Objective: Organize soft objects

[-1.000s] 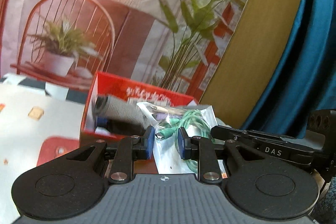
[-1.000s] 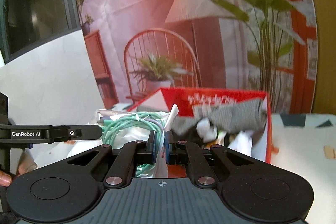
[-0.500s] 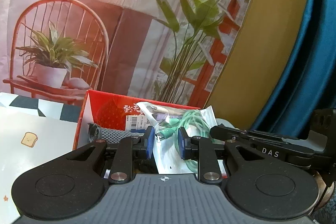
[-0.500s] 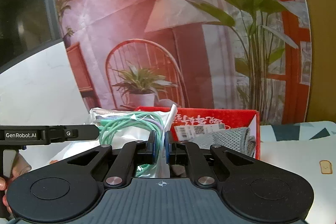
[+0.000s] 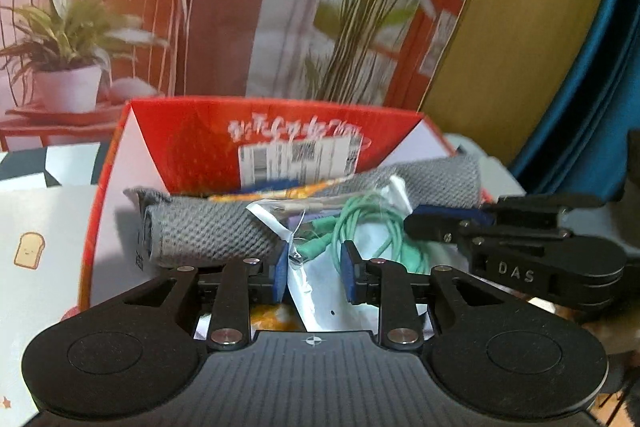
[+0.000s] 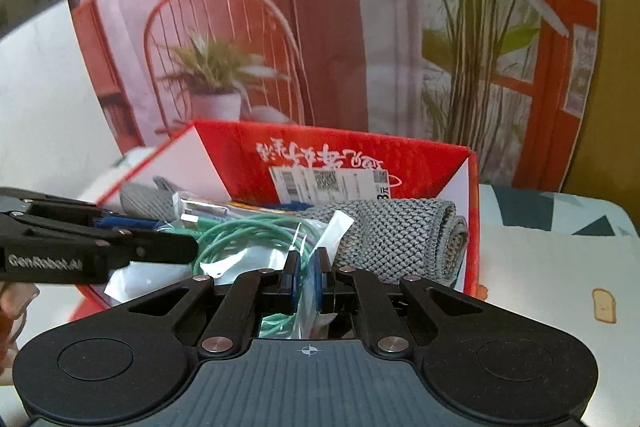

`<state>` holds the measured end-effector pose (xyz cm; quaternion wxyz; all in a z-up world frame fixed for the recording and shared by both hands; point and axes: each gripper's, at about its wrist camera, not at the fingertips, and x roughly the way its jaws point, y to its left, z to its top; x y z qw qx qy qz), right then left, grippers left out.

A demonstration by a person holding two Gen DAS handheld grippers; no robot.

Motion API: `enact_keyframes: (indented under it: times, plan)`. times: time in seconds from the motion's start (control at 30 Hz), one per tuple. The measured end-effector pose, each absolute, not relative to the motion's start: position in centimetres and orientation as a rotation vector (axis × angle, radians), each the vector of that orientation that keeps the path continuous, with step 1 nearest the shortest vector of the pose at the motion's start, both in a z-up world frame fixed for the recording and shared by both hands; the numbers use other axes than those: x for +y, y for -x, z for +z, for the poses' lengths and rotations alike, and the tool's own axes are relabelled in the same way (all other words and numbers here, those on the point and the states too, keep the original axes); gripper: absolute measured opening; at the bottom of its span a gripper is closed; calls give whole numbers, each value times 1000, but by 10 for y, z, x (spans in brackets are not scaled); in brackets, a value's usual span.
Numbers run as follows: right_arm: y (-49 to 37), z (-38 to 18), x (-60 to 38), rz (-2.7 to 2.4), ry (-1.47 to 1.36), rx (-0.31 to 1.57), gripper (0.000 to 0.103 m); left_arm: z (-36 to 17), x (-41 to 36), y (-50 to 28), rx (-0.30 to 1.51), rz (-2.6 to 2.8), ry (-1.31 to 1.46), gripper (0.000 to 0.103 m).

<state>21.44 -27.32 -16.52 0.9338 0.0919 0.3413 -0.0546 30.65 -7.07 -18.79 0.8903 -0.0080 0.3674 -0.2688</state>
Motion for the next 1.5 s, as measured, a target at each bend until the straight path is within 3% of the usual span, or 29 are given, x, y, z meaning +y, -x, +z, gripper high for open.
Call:
enact_keyframes:
  times: [0.33,0.4,0.47,0.53,0.57,0.6,0.67,0.77,0.83,0.9,0.93,1.5]
  plan:
    - [-238,-181,-268,-107,-176,831,11,-208,-70,-320,848,-519,-62,29]
    - [-236,-181,-266,-112,-177,826,12,-204,-68,-317,836,-515,-65,35]
    - [-233,-179,-266,-111,-182,817,15,-198,-66,-311,817,-510,-76,64]
    - [-228,-174,-266,-119,-177,801,22,-190,-64,-303,780,-502,-78,87]
    - [-225,-171,-266,-125,-171,788,23,-186,-62,-298,760,-497,-80,95]
    - [-222,-168,-267,-128,-169,773,24,-183,-62,-294,744,-492,-83,97]
    - [-214,-162,-269,-137,-172,741,33,-176,-60,-287,721,-477,-85,99]
    - [-202,-150,-270,-154,-174,693,63,-165,-54,-277,701,-460,-74,103]
    - [-194,-142,-269,-160,-167,666,72,-159,-50,-269,676,-435,-68,103]
    - [-187,-134,-268,-171,-165,646,95,-151,-44,-261,653,-399,-62,103]
    - [-182,-129,-267,-177,-168,624,100,-147,-41,-256,642,-386,-54,103]
    - [-105,-66,-238,-260,-164,448,103,-89,-7,-168,445,-303,11,103]
